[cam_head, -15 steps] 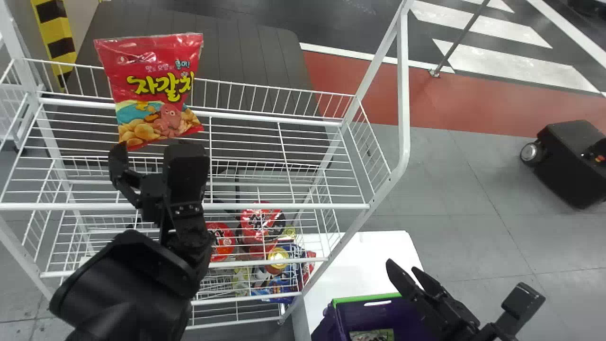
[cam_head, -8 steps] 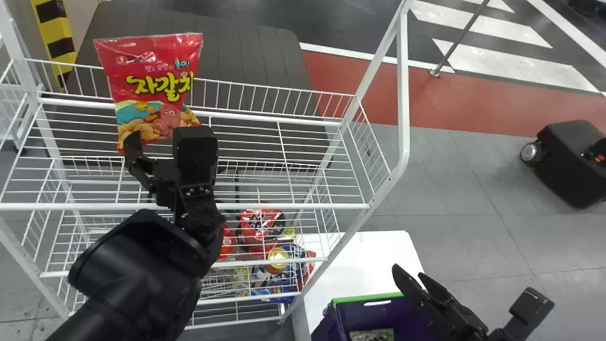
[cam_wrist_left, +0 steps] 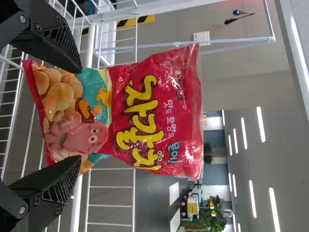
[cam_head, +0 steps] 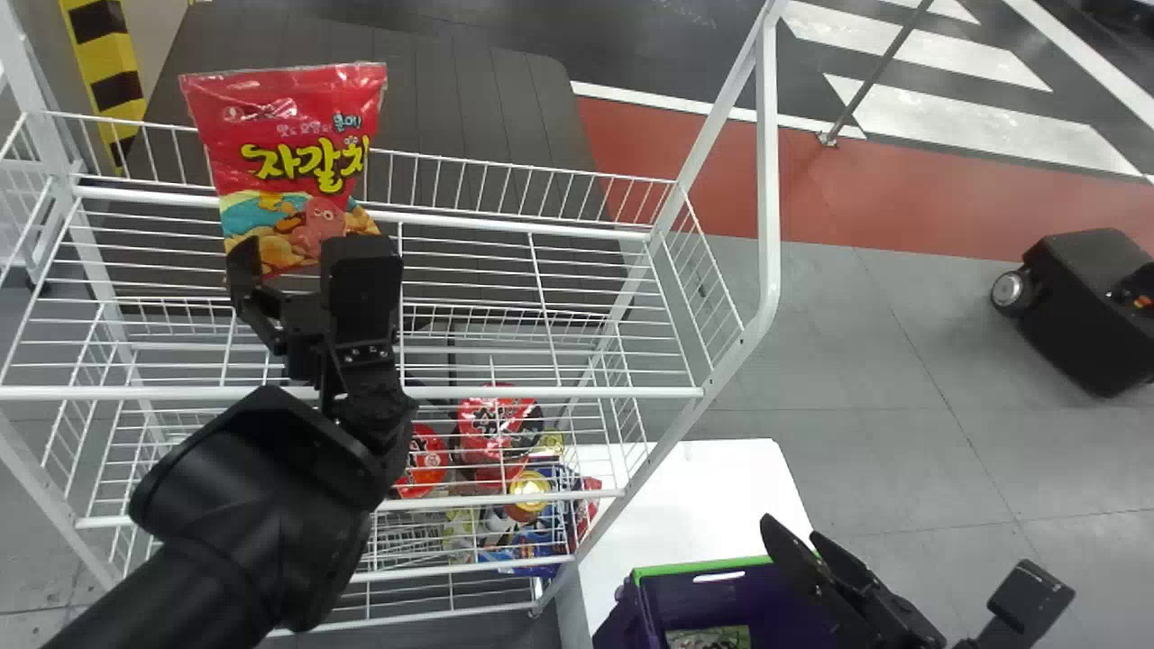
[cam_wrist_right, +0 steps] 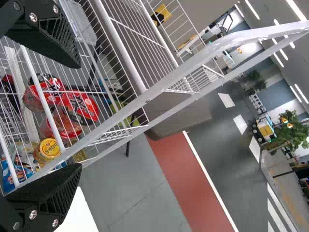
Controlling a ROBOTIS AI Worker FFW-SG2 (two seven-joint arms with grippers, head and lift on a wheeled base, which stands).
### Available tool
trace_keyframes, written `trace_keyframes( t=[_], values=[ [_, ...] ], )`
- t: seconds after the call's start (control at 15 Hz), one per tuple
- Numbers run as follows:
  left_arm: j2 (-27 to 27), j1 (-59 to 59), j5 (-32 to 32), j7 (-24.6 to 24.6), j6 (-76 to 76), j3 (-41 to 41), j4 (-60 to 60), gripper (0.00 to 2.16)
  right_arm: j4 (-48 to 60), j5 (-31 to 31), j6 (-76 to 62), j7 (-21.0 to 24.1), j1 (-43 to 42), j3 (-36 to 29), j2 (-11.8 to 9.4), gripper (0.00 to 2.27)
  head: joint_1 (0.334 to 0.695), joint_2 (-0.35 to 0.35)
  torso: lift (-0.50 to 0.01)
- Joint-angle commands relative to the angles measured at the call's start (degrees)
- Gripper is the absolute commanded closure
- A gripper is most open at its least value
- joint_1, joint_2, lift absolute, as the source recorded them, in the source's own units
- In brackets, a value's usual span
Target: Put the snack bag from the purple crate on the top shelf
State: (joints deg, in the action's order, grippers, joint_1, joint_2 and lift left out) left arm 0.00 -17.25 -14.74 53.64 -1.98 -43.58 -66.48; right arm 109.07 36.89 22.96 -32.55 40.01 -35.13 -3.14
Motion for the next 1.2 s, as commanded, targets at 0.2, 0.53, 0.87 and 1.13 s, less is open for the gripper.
trace_keyframes(
  t=[0.2, 0.53, 0.87, 1.13],
  values=[
    [-0.15, -3.14, -3.19, -3.02, -3.51, 0.69, 4.96, 0.22, 0.09, 0.2, 0.03, -0.24, 0.07, -0.64, 0.59, 0.09, 0.695, -0.35, -0.001],
    [-0.15, -5.69, -5.3, -4.78, -5.97, 1.48, 9.35, 0.22, 0.44, 0.11, 0.03, -0.24, 0.07, -0.64, 0.94, 0.09, 0.695, -0.35, -0.001],
    [-0.15, -6.21, -6.35, -8.91, -5.97, 3.15, 10.94, 0.26, 0.7, 0.11, 0.2, -0.24, 0.15, -0.64, 1.21, 0.09, 0.695, -0.35, -0.001],
    [-0.15, -6.3, -6.53, -9.26, -6.15, 3.59, 11.55, 0.27, 0.7, 0.11, 0.2, -0.32, 0.15, -0.64, 1.38, 0.09, 0.695, -0.35, -0.001]
  ],
)
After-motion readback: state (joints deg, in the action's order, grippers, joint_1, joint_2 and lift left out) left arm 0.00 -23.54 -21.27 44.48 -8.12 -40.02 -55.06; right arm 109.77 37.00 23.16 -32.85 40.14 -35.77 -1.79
